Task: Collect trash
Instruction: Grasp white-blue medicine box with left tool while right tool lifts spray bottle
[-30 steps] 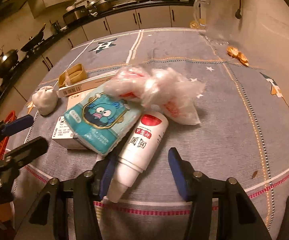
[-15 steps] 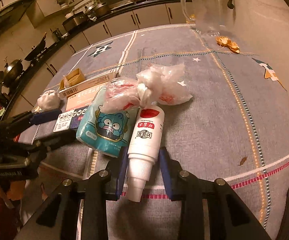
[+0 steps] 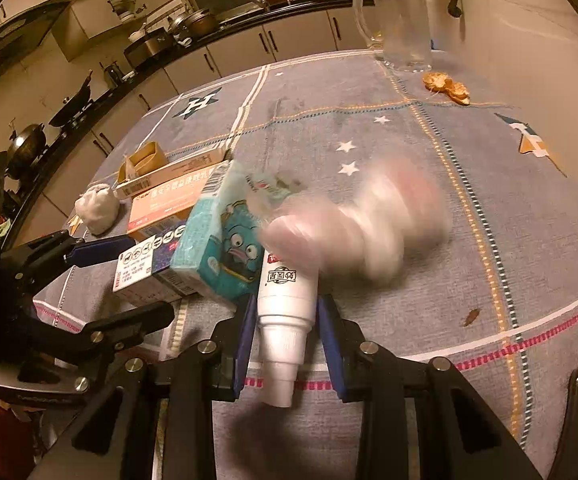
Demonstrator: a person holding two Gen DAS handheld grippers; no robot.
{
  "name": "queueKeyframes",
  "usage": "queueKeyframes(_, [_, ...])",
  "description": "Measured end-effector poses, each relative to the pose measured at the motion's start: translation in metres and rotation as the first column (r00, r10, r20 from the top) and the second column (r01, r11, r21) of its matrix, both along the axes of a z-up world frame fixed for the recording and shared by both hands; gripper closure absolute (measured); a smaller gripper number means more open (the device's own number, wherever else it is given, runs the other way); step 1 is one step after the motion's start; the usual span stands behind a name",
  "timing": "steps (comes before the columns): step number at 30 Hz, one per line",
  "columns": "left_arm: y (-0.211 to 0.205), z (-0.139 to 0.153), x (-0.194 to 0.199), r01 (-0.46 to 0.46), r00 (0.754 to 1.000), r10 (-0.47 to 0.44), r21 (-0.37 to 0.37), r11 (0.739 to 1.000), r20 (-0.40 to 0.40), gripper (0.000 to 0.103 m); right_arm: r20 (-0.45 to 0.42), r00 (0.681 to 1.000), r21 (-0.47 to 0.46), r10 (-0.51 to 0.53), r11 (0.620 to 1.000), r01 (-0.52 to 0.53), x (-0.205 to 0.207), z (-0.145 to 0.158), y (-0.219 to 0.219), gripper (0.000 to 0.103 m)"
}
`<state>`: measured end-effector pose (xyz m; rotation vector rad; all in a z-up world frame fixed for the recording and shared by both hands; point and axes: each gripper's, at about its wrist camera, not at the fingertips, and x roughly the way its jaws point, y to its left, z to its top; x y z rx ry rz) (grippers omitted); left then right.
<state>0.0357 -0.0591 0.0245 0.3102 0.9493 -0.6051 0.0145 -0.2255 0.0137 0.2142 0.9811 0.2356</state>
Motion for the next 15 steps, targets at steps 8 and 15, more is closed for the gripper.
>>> queueKeyframes(8, [-0.011, -0.004, -0.002, -0.019, 0.999, 0.018, 0.036, 0.999, 0.031, 0.065, 0.001, 1.000, 0.006, -0.003, 1.000, 0.003, 0.000, -0.002, -0.004, 0.070])
queueKeyframes(15, [-0.012, -0.004, -0.007, -0.031, 0.999, 0.030, 0.021, 0.999, 0.010, 0.069, 0.005, 1.000, -0.012, 0.003, 1.000, -0.003, -0.003, -0.001, -0.001, 0.070])
